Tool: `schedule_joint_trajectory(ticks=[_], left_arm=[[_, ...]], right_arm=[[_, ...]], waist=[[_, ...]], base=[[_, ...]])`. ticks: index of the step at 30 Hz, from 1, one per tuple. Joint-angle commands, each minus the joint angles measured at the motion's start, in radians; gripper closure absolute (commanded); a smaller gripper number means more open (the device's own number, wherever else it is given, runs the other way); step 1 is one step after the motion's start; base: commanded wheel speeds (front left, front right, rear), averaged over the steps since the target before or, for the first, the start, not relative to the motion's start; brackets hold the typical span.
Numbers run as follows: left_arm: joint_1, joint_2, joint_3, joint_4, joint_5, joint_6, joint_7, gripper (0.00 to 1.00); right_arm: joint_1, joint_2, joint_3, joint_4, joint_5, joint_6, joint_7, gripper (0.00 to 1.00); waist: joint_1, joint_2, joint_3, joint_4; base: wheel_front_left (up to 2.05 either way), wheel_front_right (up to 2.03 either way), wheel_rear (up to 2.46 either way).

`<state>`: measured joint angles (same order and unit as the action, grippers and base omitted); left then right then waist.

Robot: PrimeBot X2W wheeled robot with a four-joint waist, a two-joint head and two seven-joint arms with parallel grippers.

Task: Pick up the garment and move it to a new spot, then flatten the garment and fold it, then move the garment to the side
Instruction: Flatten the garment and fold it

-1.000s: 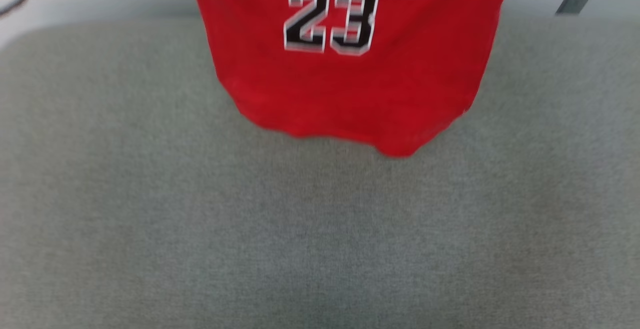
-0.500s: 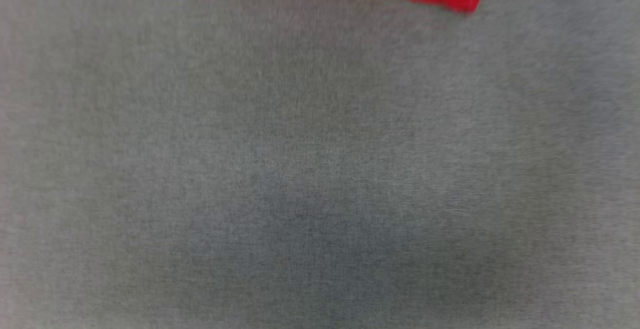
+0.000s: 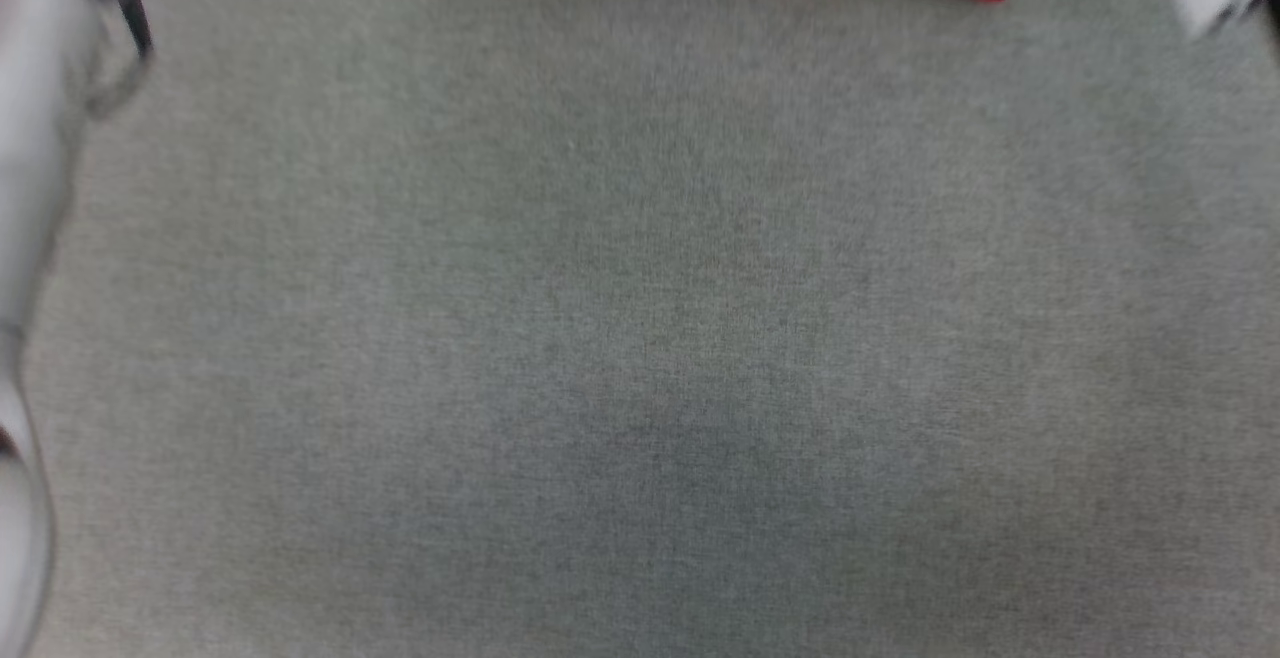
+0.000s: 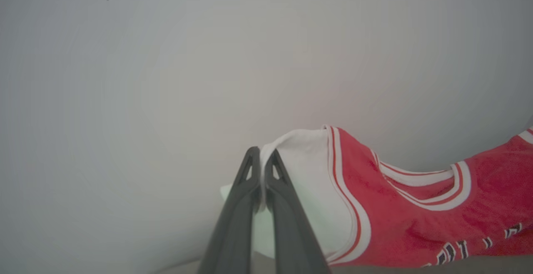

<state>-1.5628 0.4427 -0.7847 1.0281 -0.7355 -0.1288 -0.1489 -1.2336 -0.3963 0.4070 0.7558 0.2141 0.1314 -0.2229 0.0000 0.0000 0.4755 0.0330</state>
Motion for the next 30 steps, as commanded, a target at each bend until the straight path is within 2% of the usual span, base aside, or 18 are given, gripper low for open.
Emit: schedule_joint_trajectory(ticks=[1, 3, 6, 11, 14, 20, 24, 27, 30], left_arm=[[0.034, 0.001, -0.009, -0.013, -0.01, -0.001, 0.009, 1.0], [0.119, 0.022, -0.031, -0.07, -0.064, -0.002, 0.067, 1.0], [0.242, 0.091, -0.075, -0.173, -0.116, -0.002, 0.15, 1.0], [0.466, 0.21, -0.104, -0.373, -0.213, -0.002, 0.249, 1.0], [0.608, 0.289, -0.107, -0.514, -0.264, 0.029, 0.284, 1.0], [0.9, 0.48, -0.116, -0.831, -0.371, 0.149, 0.331, 1.0], [1.079, 0.583, -0.126, -0.992, -0.443, 0.241, 0.318, 1.0], [1.185, 0.637, -0.14, -1.054, -0.485, 0.301, 0.31, 1.0], [1.25, 0.664, -0.155, -1.079, -0.506, 0.348, 0.303, 1.0]], right_arm=[[0.025, -0.004, 0.011, -0.009, 0.02, -0.001, 0.005, 1.0], [0.09, -0.028, 0.042, -0.044, 0.094, -0.002, 0.042, 1.0], [0.199, -0.061, 0.079, -0.127, 0.212, -0.001, 0.102, 1.0], [0.377, -0.165, 0.121, -0.292, 0.34, -0.002, 0.184, 1.0], [0.496, -0.228, 0.134, -0.4, 0.399, -0.002, 0.224, 1.0], [0.726, -0.347, 0.136, -0.575, 0.442, -0.002, 0.278, 1.0], [0.871, -0.415, 0.12, -0.653, 0.458, -0.002, 0.308, 1.0], [0.971, -0.446, 0.092, -0.683, 0.455, -0.001, 0.324, 1.0], [1.059, -0.464, 0.082, -0.704, 0.462, -0.002, 0.357, 1.0]], waist=[[0.0, 0.0, -0.061, 0.002], [0.0, 0.0, -0.093, 0.001], [0.0, 0.0, -0.138, -0.001], [0.0, 0.0, -0.202, -0.002], [0.0, 0.0, -0.23, -0.006], [0.0, 0.0, -0.255, -0.022], [0.0, 0.0, -0.256, -0.029], [0.0, 0.0, -0.252, -0.03], [0.0, 0.0, -0.246, -0.03]], base=[[0.0, 0.0, 0.0], [0.0, 0.0, 0.0], [0.0, 0.0, 0.0], [0.0, 0.0, 0.0], [0.0, 0.0, 0.0], [0.0, 0.0, 0.0], [0.0, 0.0, 0.0], [0.0, 0.0, 0.0], [0.0, 0.0, 0.0]])
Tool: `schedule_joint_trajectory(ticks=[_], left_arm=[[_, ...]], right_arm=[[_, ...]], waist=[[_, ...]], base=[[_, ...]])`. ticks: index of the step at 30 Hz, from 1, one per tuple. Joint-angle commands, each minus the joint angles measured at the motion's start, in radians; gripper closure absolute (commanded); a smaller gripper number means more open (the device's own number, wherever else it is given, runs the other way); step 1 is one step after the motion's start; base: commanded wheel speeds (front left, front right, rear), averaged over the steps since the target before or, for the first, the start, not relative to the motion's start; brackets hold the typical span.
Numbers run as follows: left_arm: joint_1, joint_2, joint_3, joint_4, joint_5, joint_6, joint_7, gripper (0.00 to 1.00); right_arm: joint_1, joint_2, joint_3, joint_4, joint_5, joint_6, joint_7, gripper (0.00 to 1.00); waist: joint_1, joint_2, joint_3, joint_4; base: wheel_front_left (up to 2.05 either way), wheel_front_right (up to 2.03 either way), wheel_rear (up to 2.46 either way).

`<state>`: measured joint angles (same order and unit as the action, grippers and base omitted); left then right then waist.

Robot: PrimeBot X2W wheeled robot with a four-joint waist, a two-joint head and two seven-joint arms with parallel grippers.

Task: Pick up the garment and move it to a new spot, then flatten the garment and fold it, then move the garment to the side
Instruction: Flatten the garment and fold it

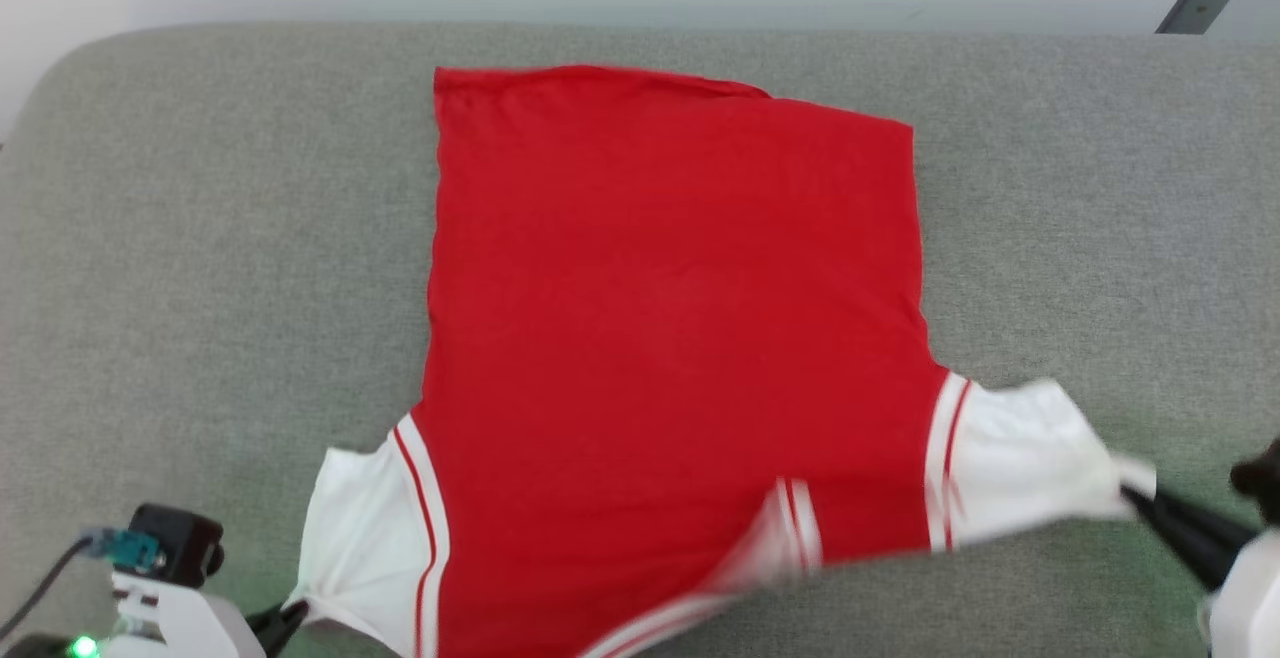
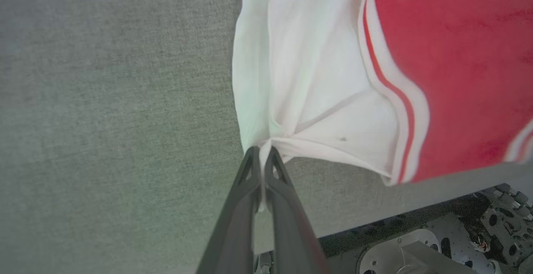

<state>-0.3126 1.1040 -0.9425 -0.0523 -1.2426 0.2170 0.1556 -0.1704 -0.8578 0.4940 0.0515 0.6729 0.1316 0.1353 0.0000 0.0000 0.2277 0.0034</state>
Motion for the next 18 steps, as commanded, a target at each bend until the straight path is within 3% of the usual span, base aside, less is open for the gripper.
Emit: schedule_joint_trajectory(ticks=[1, 10, 18], left_arm=[[0.013, 0.002, 0.002, -0.004, -0.008, 0.013, -0.007, 1.0], [0.074, -0.05, -0.019, -0.002, -0.051, 0.048, -0.008, 1.0], [0.104, -0.053, -0.033, 0.002, -0.101, 0.087, 0.042, 1.0]], right_arm=[[0.022, -0.006, -0.006, -0.005, 0.007, -0.002, 0.018, 1.0], [0.151, 0.008, -0.041, -0.039, 0.094, -0.002, 0.158, 1.0], [0.227, 0.003, -0.061, -0.061, 0.168, -0.002, 0.283, 1.0]], waist=[[0.0, 0.0, 0.003, 0.001], [0.0, 0.0, 0.018, -0.001], [0.0, 0.0, 0.029, 0.009]], base=[[0.0, 0.0, 0.0], [0.0, 0.0, 0.0], [0.0, 0.0, 0.0]])
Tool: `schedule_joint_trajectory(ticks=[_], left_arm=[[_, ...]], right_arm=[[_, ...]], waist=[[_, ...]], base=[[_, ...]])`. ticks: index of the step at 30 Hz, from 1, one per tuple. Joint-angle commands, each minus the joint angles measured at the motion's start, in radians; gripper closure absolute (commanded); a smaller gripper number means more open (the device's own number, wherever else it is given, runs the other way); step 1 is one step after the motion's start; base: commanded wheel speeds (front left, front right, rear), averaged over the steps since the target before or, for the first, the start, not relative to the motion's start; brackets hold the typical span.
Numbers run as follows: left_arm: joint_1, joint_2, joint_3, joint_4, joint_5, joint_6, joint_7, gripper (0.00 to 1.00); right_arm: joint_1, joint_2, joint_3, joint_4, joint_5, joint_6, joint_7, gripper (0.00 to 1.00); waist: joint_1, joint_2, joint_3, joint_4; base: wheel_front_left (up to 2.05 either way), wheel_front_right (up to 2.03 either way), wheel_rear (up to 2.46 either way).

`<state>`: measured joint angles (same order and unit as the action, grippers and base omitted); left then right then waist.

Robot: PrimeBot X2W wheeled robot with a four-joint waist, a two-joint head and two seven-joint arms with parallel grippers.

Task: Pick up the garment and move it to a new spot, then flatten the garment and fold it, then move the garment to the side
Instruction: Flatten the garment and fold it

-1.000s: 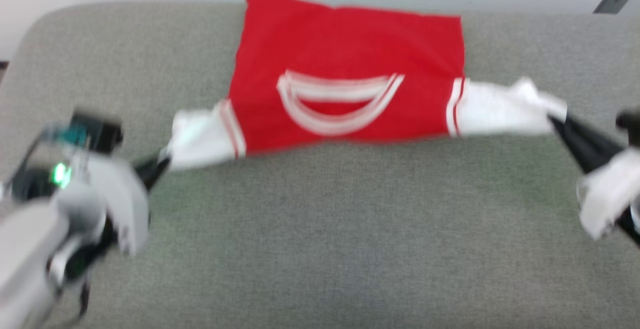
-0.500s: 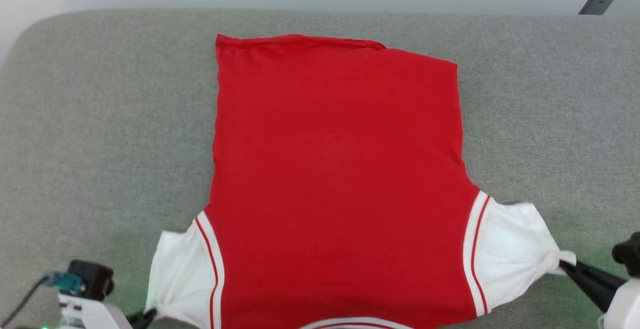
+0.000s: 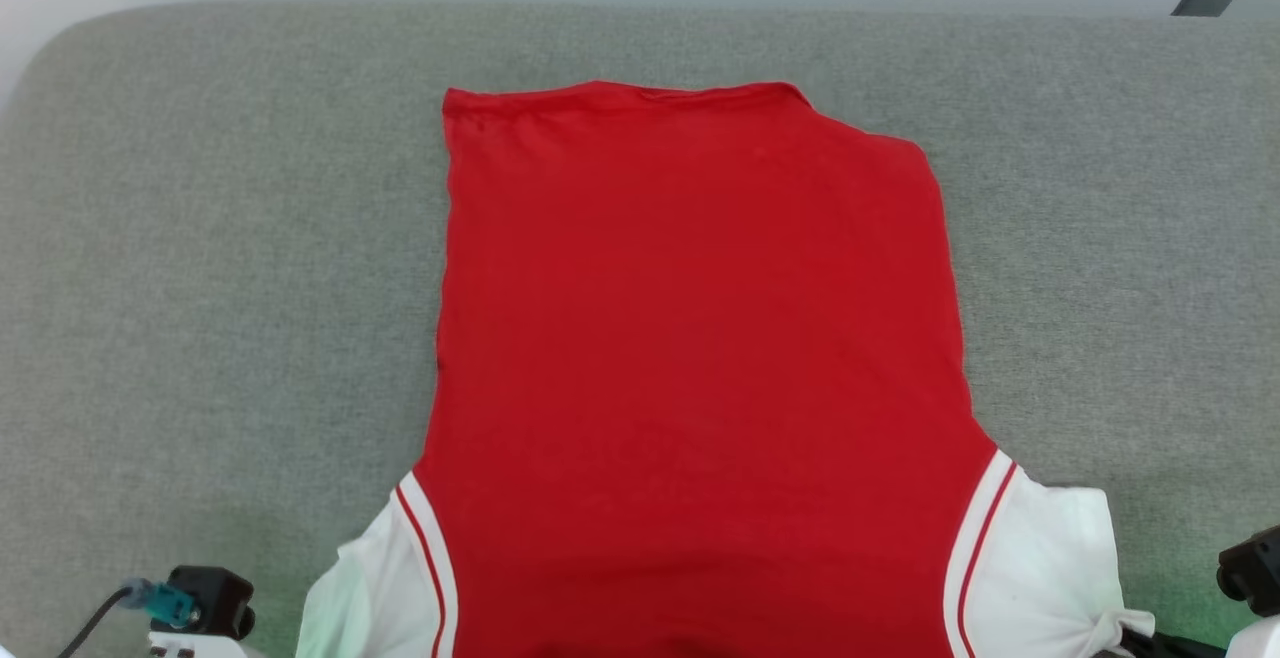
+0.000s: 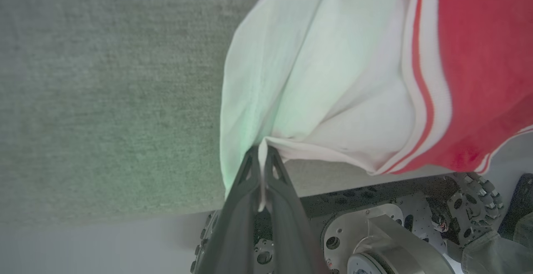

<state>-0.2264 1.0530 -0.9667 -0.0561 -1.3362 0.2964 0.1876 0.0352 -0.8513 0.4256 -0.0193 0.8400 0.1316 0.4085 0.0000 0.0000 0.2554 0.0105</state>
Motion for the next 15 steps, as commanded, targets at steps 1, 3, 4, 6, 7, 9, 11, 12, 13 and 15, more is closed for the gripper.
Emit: schedule_joint_trajectory(ticks=[1, 3, 4, 6, 7, 9, 11, 12, 13, 15], left_arm=[[0.023, -0.002, -0.012, 0.005, -0.014, 0.011, 0.019, 1.0], [0.027, -0.002, -0.017, -0.002, -0.018, 0.016, 0.034, 1.0], [0.025, -0.002, -0.014, -0.005, -0.021, 0.019, 0.034, 1.0], [0.03, -0.006, -0.015, -0.007, -0.031, 0.026, 0.044, 1.0], [0.034, -0.005, -0.021, -0.009, -0.033, 0.03, 0.051, 1.0], [0.031, -0.006, -0.019, -0.013, -0.036, 0.032, 0.055, 1.0], [0.032, -0.008, -0.02, -0.016, -0.043, 0.037, 0.062, 1.0], [0.033, -0.008, -0.022, -0.017, -0.044, 0.04, 0.065, 1.0], [0.033, -0.007, -0.023, -0.019, -0.044, 0.041, 0.068, 1.0], [0.033, -0.008, -0.022, -0.022, -0.046, 0.042, 0.069, 1.0]], right_arm=[[0.027, -0.005, 0.004, 0.008, 0.002, -0.002, 0.027, 1.0], [0.041, -0.002, 0.001, 0.007, 0.021, -0.002, 0.064, 1.0], [0.043, -0.004, 0.0, 0.003, 0.024, -0.002, 0.077, 1.0], [0.054, -0.001, -0.006, 0.004, 0.04, -0.002, 0.107, 1.0], [0.06, -0.001, -0.006, 0.004, 0.042, -0.002, 0.123, 1.0], [0.068, 0.004, -0.015, 0.004, 0.053, -0.002, 0.139, 1.0], [0.084, 0.006, -0.017, 0.01, 0.059, -0.002, 0.17, 1.0], [0.088, 0.008, -0.021, 0.009, 0.06, -0.002, 0.178, 1.0], [0.09, 0.01, -0.025, 0.005, 0.061, -0.002, 0.184, 1.0], [0.1, 0.012, -0.03, 0.008, 0.068, -0.002, 0.204, 1.0]], waist=[[0.0, 0.0, 0.003, 0.004], [0.0, 0.0, 0.004, 0.007], [0.0, 0.0, 0.005, 0.009], [0.0, 0.0, 0.005, 0.013], [0.0, 0.0, 0.005, 0.014], [0.0, 0.0, 0.003, 0.017], [0.0, 0.0, 0.001, 0.019], [0.0, 0.0, 0.0, 0.021], [0.0, 0.0, -0.001, 0.021], [0.0, 0.0, -0.004, 0.023]], base=[[0.0, 0.0, 0.0], [0.0, 0.0, 0.0], [0.0, 0.0, 0.0], [0.0, 0.0, 0.0], [0.0, 0.0, 0.0], [0.0, 0.0, 0.0], [0.0, 0.0, 0.0], [0.0, 0.0, 0.0], [0.0, 0.0, 0.0], [0.0, 0.0, 0.0]])
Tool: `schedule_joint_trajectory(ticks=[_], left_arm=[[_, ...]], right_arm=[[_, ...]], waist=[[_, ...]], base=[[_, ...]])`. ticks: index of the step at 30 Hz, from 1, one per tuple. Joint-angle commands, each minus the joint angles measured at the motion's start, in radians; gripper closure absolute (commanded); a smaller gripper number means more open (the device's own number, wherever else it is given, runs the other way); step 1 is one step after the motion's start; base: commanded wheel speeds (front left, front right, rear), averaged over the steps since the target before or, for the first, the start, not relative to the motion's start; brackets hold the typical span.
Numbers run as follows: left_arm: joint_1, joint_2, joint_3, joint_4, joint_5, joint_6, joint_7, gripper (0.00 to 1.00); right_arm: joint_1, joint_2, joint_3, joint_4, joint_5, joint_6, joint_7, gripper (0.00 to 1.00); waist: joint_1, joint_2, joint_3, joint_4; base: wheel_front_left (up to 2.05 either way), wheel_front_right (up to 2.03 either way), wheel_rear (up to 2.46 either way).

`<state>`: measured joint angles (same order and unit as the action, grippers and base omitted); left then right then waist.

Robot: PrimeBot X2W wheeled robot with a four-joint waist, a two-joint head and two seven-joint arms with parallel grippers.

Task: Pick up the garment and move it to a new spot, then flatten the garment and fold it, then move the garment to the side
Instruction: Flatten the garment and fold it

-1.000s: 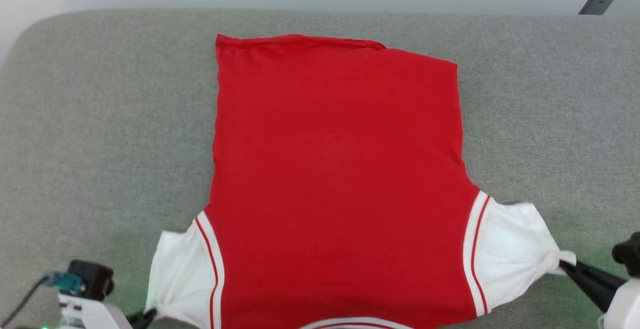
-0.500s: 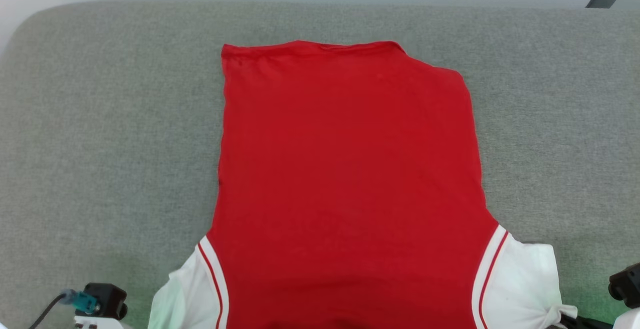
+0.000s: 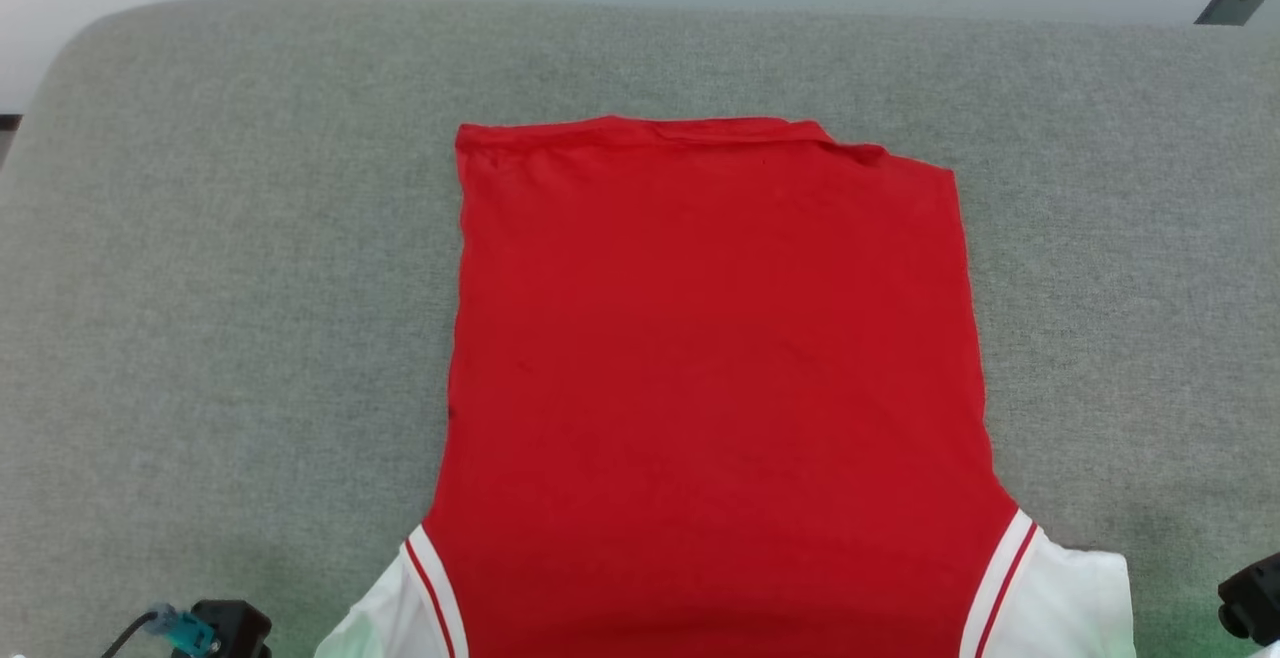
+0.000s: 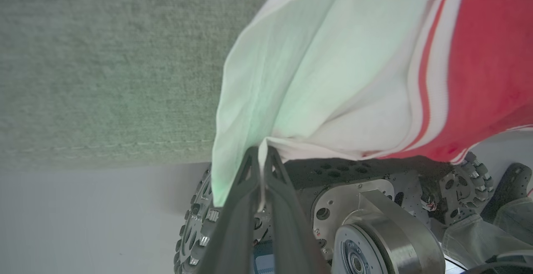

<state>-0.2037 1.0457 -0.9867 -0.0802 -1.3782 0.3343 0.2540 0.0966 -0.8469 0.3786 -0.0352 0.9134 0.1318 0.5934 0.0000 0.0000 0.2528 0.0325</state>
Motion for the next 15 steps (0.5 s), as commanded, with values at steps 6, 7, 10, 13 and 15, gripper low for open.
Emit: schedule_joint_trajectory(ticks=[6, 7, 10, 13, 15], left_arm=[[0.0, -0.008, -0.003, -0.008, 0.007, 0.009, 0.004, 1.0], [-0.003, -0.009, -0.004, -0.01, 0.007, 0.009, 0.006, 1.0], [-0.01, -0.012, -0.005, -0.013, 0.015, 0.007, 0.006, 1.0], [-0.016, -0.019, -0.004, -0.016, 0.022, 0.004, 0.002, 1.0], [-0.022, -0.022, -0.007, -0.02, 0.03, 0.001, 0.005, 1.0]], right_arm=[[0.043, 0.019, -0.013, 0.019, -0.025, -0.003, 0.019, 0.68], [0.038, 0.022, -0.022, 0.021, -0.032, -0.003, 0.016, 0.34], [0.022, 0.026, -0.038, 0.018, -0.037, -0.003, 0.015, 0.0], [-0.009, 0.027, -0.073, -0.012, -0.039, -0.003, 0.01, 0.0], [-0.028, 0.023, -0.099, -0.048, -0.039, -0.003, 0.01, 0.0]], waist=[[0.0, 0.0, -0.005, 0.004], [0.0, 0.0, -0.006, 0.004], [0.0, 0.0, -0.008, 0.005], [0.0, 0.0, -0.011, 0.006], [0.0, 0.0, -0.011, 0.009]], base=[[0.0, 0.0, 0.0], [0.0, 0.0, 0.0], [0.0, 0.0, 0.0], [0.0, 0.0, 0.0], [0.0, 0.0, 0.0]])
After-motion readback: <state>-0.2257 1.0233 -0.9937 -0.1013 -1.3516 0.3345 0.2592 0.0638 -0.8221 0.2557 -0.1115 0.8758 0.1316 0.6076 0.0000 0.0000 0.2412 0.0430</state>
